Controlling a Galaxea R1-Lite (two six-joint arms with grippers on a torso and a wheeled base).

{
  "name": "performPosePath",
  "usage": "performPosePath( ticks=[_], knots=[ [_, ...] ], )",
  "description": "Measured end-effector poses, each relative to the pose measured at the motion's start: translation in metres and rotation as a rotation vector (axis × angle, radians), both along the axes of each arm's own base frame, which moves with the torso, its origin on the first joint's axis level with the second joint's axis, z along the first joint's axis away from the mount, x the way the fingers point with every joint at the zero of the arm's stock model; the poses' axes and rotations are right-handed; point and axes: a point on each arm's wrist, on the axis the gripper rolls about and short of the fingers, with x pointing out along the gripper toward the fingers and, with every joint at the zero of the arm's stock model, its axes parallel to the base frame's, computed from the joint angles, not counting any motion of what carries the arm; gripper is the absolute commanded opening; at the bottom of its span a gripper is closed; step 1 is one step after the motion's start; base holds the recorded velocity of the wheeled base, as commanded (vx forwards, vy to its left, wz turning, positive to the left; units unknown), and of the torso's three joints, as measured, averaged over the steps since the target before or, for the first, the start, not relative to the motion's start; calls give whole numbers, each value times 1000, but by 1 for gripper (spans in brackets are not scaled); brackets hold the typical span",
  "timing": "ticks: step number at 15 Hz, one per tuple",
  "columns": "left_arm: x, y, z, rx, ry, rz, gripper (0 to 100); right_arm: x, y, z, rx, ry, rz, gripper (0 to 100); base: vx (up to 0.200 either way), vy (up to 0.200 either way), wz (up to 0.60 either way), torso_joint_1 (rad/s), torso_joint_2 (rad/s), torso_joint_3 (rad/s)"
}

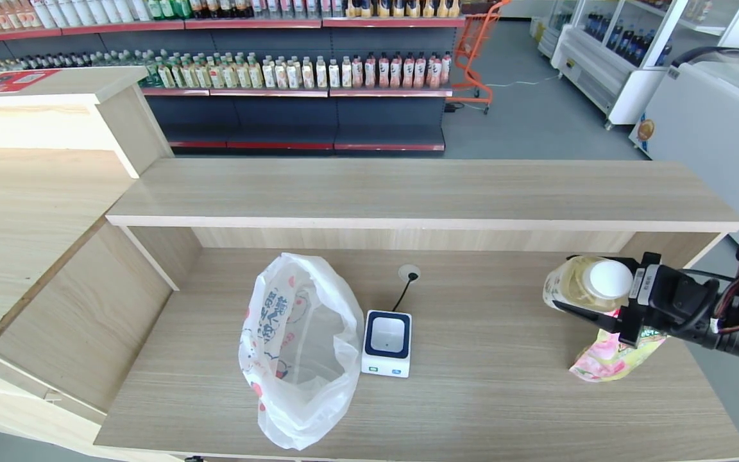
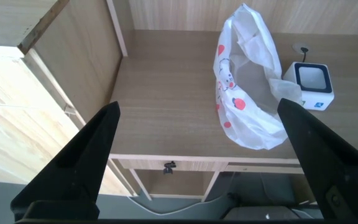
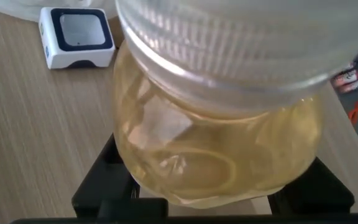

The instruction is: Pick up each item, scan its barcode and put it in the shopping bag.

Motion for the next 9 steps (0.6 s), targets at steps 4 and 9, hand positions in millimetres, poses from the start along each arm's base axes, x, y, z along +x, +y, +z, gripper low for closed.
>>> performPosePath(
  ticks=[4, 9],
  knots=[
    [0, 0, 0, 1, 0, 0, 100, -6, 0, 2, 72, 57, -8, 0, 0, 0, 0, 0, 0, 0],
    [0, 0, 0, -4, 0, 0, 100, -6, 1, -2, 84, 77, 38, 0, -160, 0, 0, 3, 2, 3]
  ],
)
